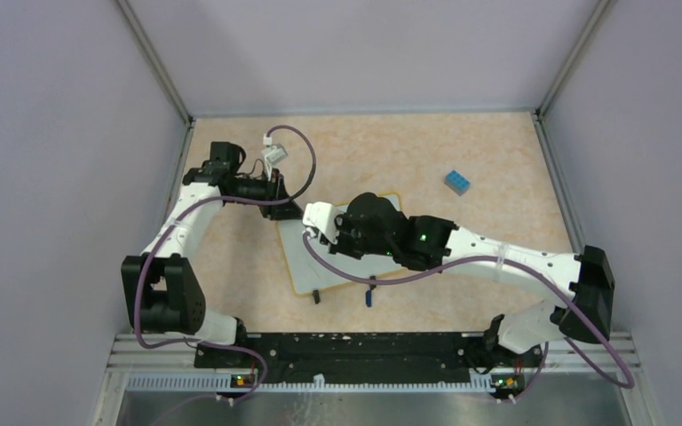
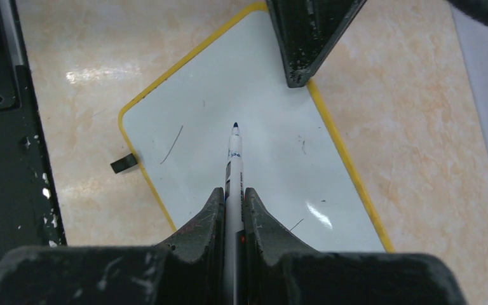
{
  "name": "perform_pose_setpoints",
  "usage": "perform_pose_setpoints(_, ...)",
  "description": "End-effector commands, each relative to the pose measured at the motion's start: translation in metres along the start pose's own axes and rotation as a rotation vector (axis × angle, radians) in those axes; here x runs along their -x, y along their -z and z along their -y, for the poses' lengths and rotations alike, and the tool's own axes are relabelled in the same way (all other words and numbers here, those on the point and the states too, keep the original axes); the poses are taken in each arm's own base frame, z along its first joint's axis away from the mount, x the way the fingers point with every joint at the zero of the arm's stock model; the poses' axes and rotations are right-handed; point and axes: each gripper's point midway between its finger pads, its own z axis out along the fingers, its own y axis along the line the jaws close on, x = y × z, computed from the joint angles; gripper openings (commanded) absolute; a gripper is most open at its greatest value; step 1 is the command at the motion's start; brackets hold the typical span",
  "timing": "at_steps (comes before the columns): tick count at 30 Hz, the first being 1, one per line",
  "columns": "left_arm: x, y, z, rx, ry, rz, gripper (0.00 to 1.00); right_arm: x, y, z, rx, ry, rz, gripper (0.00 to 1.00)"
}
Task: Write a sentence on the whiteboard
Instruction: Hold the whiteboard on the whiteboard stand.
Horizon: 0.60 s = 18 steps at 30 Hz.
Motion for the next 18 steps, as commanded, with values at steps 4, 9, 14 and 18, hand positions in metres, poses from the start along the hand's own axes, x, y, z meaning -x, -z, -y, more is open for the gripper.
perform_pose_setpoints(4, 0.003, 0.0, 0.003, -0.032, -0.017, 0.022, 0.25, 0.036, 0.007, 0.024, -0.116, -0.002, 0.117, 0.0)
perform_pose_setpoints(9, -0.006, -0.001, 0.001, -0.028, 0.001, 0.004, 0.16, 0.033, 0.015, 0.012, -0.048, 0.002, 0.126, 0.0)
perform_pose_setpoints(14, -0.015, -0.003, -0.001, -0.027, 0.025, -0.017, 0.01, 0.034, 0.031, 0.001, 0.062, -0.027, 0.156, 0.0)
perform_pose_setpoints(18, -0.022, -0.003, 0.0, -0.022, 0.047, -0.024, 0.0, 0.032, 0.036, 0.002, 0.083, -0.049, 0.166, 0.0)
